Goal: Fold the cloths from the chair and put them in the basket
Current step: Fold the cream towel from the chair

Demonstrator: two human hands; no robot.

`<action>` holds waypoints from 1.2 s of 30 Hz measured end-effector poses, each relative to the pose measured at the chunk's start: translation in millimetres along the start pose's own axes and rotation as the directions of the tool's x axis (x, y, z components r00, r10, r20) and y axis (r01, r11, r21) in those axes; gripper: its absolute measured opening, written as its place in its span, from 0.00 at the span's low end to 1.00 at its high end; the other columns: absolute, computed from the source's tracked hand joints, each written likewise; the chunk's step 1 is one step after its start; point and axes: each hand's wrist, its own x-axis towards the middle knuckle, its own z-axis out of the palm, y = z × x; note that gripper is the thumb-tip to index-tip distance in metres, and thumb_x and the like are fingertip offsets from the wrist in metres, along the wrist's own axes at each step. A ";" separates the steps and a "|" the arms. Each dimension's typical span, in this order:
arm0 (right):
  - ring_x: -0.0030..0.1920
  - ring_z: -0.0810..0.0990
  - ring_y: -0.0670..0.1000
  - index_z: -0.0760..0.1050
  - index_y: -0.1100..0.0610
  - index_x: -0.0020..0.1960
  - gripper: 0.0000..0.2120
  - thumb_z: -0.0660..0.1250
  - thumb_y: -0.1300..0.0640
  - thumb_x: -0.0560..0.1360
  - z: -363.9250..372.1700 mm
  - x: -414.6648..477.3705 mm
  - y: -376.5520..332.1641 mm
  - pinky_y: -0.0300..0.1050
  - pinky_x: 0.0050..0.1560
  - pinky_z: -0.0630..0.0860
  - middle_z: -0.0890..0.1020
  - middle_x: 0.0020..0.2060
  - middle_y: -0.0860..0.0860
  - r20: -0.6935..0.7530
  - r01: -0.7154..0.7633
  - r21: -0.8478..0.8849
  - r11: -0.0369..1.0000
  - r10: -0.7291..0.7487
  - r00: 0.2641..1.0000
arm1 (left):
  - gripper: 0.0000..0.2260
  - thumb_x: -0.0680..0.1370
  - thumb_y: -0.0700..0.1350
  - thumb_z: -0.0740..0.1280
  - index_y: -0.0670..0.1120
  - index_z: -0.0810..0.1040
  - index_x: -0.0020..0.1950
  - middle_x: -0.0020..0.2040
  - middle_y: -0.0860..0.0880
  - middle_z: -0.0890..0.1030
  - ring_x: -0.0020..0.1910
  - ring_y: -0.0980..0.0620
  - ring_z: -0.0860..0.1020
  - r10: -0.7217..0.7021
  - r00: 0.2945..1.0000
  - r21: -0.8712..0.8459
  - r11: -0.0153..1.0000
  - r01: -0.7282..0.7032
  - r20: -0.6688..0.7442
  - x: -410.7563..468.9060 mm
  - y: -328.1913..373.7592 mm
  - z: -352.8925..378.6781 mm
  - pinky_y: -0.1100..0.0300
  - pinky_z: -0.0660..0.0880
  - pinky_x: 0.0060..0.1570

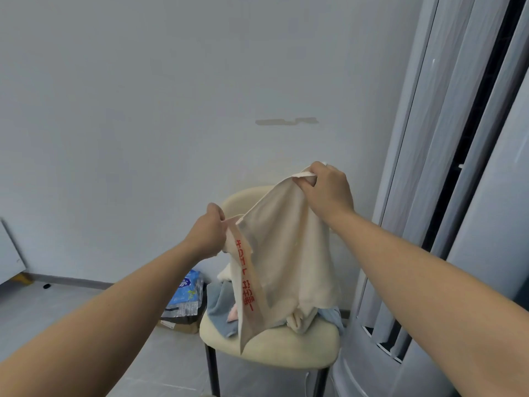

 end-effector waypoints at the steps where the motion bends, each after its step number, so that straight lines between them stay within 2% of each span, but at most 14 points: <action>1: 0.43 0.76 0.57 0.71 0.52 0.41 0.14 0.70 0.46 0.78 0.3 -0.2 0.7 0.51 0.42 0.74 0.74 0.39 0.49 0.001 -0.001 0.002 1.000 0.001 1.000 | 0.04 0.83 0.39 0.57 0.44 0.69 0.50 0.42 0.40 0.82 0.32 0.42 0.83 0.011 0.999 -0.028 1.000 -0.010 0.035 -1.6 2.7 1.3 0.51 0.80 0.30; 4: 0.44 0.76 0.57 0.72 0.54 0.43 0.14 0.70 0.46 0.78 2.1 -0.7 2.8 0.52 0.43 0.75 0.75 0.40 0.51 0.005 -0.004 0.003 1.000 0.004 1.000 | 0.14 0.75 0.30 0.55 0.40 0.80 0.44 0.43 0.41 0.85 0.35 0.43 0.85 -0.012 0.996 -0.167 0.986 0.026 0.086 -4.8 12.8 1.6 0.45 0.84 0.44; 6: 0.44 0.76 0.57 0.74 0.55 0.44 0.14 0.70 0.46 0.78 3.2 -1.1 3.4 0.52 0.43 0.75 0.77 0.41 0.52 0.008 -0.001 0.002 1.000 0.001 1.000 | 0.12 0.72 0.37 0.59 0.40 0.83 0.43 0.45 0.45 0.87 0.35 0.47 0.83 0.014 0.998 -0.246 0.969 0.002 0.065 -7.1 17.5 -0.8 0.45 0.83 0.47; 8: 0.44 0.76 0.57 0.74 0.55 0.44 0.14 0.70 0.46 0.78 4.4 -1.8 3.5 0.51 0.42 0.75 0.77 0.41 0.51 0.010 0.008 0.004 1.000 -0.008 1.000 | 0.17 0.67 0.51 0.61 0.43 0.85 0.44 0.48 0.52 0.87 0.37 0.48 0.83 0.088 0.994 -0.290 0.955 -0.064 0.070 -11.5 22.5 -5.7 0.44 0.83 0.50; 10: 0.45 0.76 0.56 0.74 0.54 0.44 0.13 0.70 0.45 0.78 5.2 -2.3 3.5 0.51 0.43 0.75 0.76 0.42 0.51 0.013 0.007 0.008 1.000 -0.008 1.000 | 0.21 0.66 0.55 0.61 0.47 0.86 0.48 0.52 0.58 0.87 0.39 0.49 0.82 0.147 0.983 -0.313 0.944 -0.106 0.113 -13.4 26.0 -6.2 0.46 0.82 0.52; 13: 0.45 0.75 0.55 0.73 0.53 0.44 0.12 0.70 0.45 0.78 5.9 -2.7 2.8 0.50 0.43 0.74 0.75 0.42 0.49 0.014 0.001 0.010 1.000 -0.001 1.000 | 0.12 0.76 0.59 0.70 0.54 0.87 0.50 0.53 0.62 0.85 0.42 0.61 0.82 0.243 0.962 -0.247 0.947 -0.208 0.124 -16.1 29.0 -0.7 0.57 0.81 0.50; 16: 0.44 0.74 0.55 0.72 0.52 0.44 0.13 0.70 0.45 0.78 7.6 -2.6 2.6 0.49 0.41 0.72 0.75 0.42 0.50 0.008 0.006 0.000 1.000 -0.006 1.000 | 0.17 0.71 0.66 0.75 0.56 0.86 0.49 0.52 0.62 0.82 0.51 0.68 0.78 0.314 0.946 -0.057 0.949 -0.310 0.079 -15.3 26.1 7.1 0.69 0.73 0.53; 18: 0.44 0.73 0.55 0.71 0.51 0.43 0.13 0.70 0.45 0.78 8.8 -2.8 3.0 0.48 0.41 0.71 0.75 0.42 0.50 0.005 0.003 -0.005 1.000 -0.003 1.000 | 0.13 0.70 0.64 0.77 0.56 0.86 0.47 0.50 0.62 0.81 0.51 0.69 0.77 0.351 0.934 -0.011 0.936 -0.351 0.070 -15.3 25.8 10.1 0.72 0.70 0.51; 21: 0.44 0.74 0.55 0.75 0.55 0.46 0.14 0.70 0.44 0.78 11.0 -3.0 5.2 0.49 0.42 0.73 0.76 0.42 0.51 0.007 -0.006 -0.029 1.000 0.006 1.000 | 0.05 0.76 0.52 0.74 0.53 0.87 0.45 0.48 0.58 0.80 0.46 0.66 0.76 0.364 0.928 0.050 0.928 -0.369 0.080 -15.1 29.5 12.9 0.67 0.68 0.45; 26: 0.46 0.76 0.57 0.76 0.56 0.49 0.18 0.68 0.41 0.78 7.0 -4.9 15.5 0.50 0.43 0.76 0.78 0.44 0.53 0.055 -0.037 -0.116 0.993 0.044 0.998 | 0.12 0.77 0.46 0.68 0.43 0.80 0.35 0.35 0.48 0.79 0.36 0.52 0.76 0.228 0.973 0.151 0.962 -0.229 0.022 -7.8 33.0 7.1 0.63 0.68 0.34; 29: 0.54 0.80 0.60 0.79 0.54 0.54 0.20 0.65 0.37 0.78 4.8 -8.9 33.3 0.52 0.49 0.78 0.82 0.51 0.56 0.215 -0.015 -0.376 0.926 0.103 0.971 | 0.13 0.75 0.45 0.68 0.41 0.78 0.31 0.27 0.48 0.75 0.31 0.51 0.72 0.132 0.991 0.189 0.973 -0.129 -0.002 -0.8 35.7 -7.7 0.61 0.68 0.31; 31: 0.58 0.81 0.60 0.80 0.54 0.56 0.21 0.65 0.37 0.78 5.8 -15.1 46.4 0.50 0.51 0.76 0.83 0.56 0.57 0.329 0.015 -0.517 0.856 0.182 0.927 | 0.12 0.73 0.45 0.70 0.41 0.80 0.31 0.26 0.52 0.78 0.31 0.53 0.74 0.118 0.993 0.200 0.973 -0.118 0.011 3.3 41.2 -18.2 0.62 0.70 0.31; 33: 0.58 0.81 0.60 0.79 0.55 0.58 0.21 0.65 0.38 0.79 6.6 -23.5 56.8 0.48 0.48 0.73 0.82 0.58 0.57 0.390 -0.006 -0.566 0.824 0.275 0.879 | 0.11 0.72 0.44 0.71 0.46 0.79 0.29 0.24 0.63 0.77 0.31 0.59 0.74 0.121 0.992 0.196 0.973 -0.125 0.035 6.1 47.9 -27.0 0.64 0.68 0.30; 36: 0.58 0.80 0.59 0.78 0.56 0.61 0.19 0.65 0.42 0.80 8.1 -35.1 68.8 0.46 0.46 0.71 0.81 0.59 0.57 0.435 -0.065 -0.612 0.788 0.404 0.805 | 0.09 0.70 0.43 0.71 0.47 0.79 0.29 0.29 0.64 0.80 0.35 0.59 0.78 0.154 0.987 0.163 0.974 -0.159 0.048 10.3 55.4 -37.2 0.67 0.70 0.31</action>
